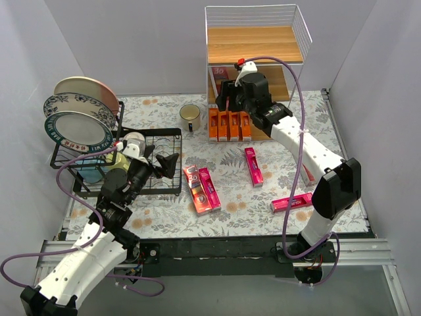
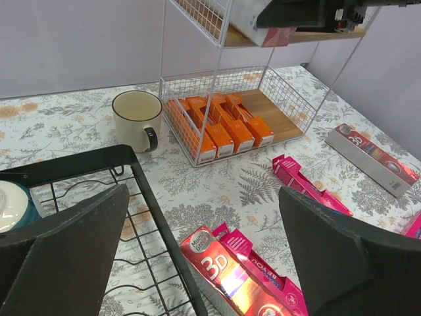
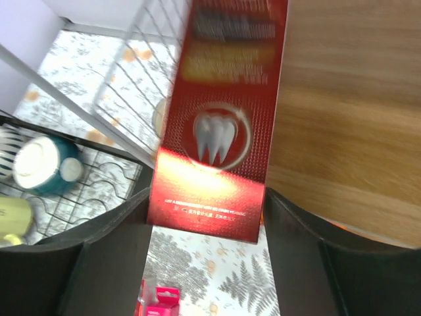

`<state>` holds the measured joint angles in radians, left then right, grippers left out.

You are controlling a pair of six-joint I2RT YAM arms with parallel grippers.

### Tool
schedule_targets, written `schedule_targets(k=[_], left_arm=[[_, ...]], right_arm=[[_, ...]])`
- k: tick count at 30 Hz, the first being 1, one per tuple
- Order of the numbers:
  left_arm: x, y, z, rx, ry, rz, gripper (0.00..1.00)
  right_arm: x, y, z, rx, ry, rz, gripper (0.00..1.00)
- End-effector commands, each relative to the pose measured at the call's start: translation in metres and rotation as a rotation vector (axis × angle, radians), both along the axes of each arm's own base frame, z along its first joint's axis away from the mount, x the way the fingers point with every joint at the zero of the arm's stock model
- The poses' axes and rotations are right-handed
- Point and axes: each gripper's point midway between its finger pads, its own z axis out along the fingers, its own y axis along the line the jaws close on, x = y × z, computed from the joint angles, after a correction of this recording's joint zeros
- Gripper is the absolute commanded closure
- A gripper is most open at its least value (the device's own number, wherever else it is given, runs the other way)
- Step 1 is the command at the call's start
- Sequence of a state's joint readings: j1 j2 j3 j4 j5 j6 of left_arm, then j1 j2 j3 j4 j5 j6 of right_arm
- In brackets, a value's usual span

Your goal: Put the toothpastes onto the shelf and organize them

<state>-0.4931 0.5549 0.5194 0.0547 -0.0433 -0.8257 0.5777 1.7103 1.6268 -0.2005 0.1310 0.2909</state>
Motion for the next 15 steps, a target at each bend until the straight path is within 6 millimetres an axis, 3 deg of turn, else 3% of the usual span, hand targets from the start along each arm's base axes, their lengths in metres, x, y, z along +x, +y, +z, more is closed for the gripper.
schedule_targets(k=[1,5,7,15], left_arm=[[-0.002,0.000,0.014,0.000,-0.028,-0.008,0.02],[-0.002,-0.001,0.013,0.002,-0.026,-0.012,0.02],[-0.001,-0.001,0.012,0.004,-0.021,-0.013,0.02],[-0.003,-0.001,0.015,-0.001,-0.031,-0.014,0.02]], right_arm=[[0.004,0.021,0.045,0.125,-0.130,0.060,0.23],[-0.002,0.023,0.038,0.141,-0.118,0.071,0.22],[-0.003,0.026,0.046,0.167,-0.150,0.080,0.23],[-0.006,0.036,0.042,0.196,-0.163,0.128,0.30]])
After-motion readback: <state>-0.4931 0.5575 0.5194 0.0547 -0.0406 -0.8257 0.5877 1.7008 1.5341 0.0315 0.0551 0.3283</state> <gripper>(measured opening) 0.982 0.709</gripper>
